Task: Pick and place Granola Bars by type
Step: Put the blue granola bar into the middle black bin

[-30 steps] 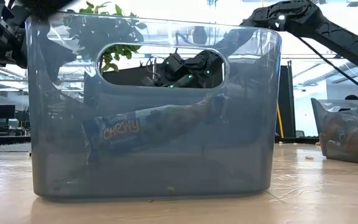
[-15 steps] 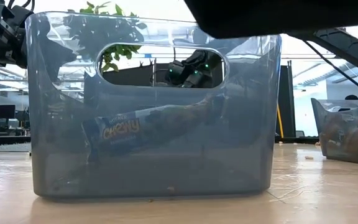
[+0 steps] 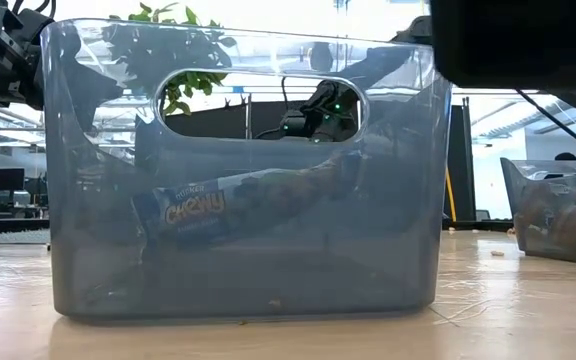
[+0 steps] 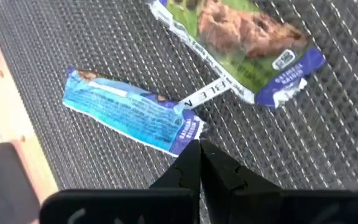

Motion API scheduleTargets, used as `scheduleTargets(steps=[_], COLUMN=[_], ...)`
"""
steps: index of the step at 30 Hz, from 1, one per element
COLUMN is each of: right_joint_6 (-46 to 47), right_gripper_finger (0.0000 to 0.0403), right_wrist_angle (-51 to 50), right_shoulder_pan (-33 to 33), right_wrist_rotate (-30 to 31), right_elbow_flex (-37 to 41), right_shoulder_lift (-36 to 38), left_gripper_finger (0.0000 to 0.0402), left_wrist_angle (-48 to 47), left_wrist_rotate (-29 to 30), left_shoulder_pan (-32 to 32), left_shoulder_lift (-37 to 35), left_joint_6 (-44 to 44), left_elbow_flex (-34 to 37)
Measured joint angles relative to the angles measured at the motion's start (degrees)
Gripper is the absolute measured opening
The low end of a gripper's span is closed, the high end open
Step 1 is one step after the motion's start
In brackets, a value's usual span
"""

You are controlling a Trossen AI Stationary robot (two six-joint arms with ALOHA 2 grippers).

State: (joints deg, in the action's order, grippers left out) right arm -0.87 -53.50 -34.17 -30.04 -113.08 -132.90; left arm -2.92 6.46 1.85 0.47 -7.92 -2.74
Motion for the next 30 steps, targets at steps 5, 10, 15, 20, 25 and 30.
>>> scheduleTargets(steps=[5, 10, 15, 20, 25, 30], right_joint_6=[-0.6, -0.5, -0.2, 0.3, -0.9, -1.6], right_gripper_finger=[0.0, 0.0, 0.0, 0.0, 0.0, 0.0], right_wrist_angle=[1.9, 1.8, 1.9, -0.1, -11.3, -20.9], right_shoulder_pan=[0.6, 3.0, 5.2, 5.3, 4.6, 4.1], right_wrist_rotate=[-0.2, -3.4, -1.4, 0.0, 8.3, 22.4], right_elbow_flex=[0.0, 0.8, 1.7, 1.7, 1.7, 1.7], right_shoulder_lift=[0.0, -0.3, -0.4, -0.4, -0.4, -0.4], left_gripper_finger=[0.0067, 0.0067, 0.0067, 0.0067, 0.0067, 0.0067], left_wrist_angle=[0.0, 0.0, 0.0, 0.0, 0.0, 0.0], left_wrist_rotate=[0.0, 0.0, 0.0, 0.0, 0.0, 0.0], left_shoulder_pan=[0.0, 0.0, 0.0, 0.0, 0.0, 0.0], left_shoulder_lift=[0.0, 0.0, 0.0, 0.0, 0.0, 0.0], left_joint_6=[0.0, 0.0, 0.0, 0.0, 0.0, 0.0], left_elbow_flex=[0.0, 0.0, 0.0, 0.0, 0.0, 0.0])
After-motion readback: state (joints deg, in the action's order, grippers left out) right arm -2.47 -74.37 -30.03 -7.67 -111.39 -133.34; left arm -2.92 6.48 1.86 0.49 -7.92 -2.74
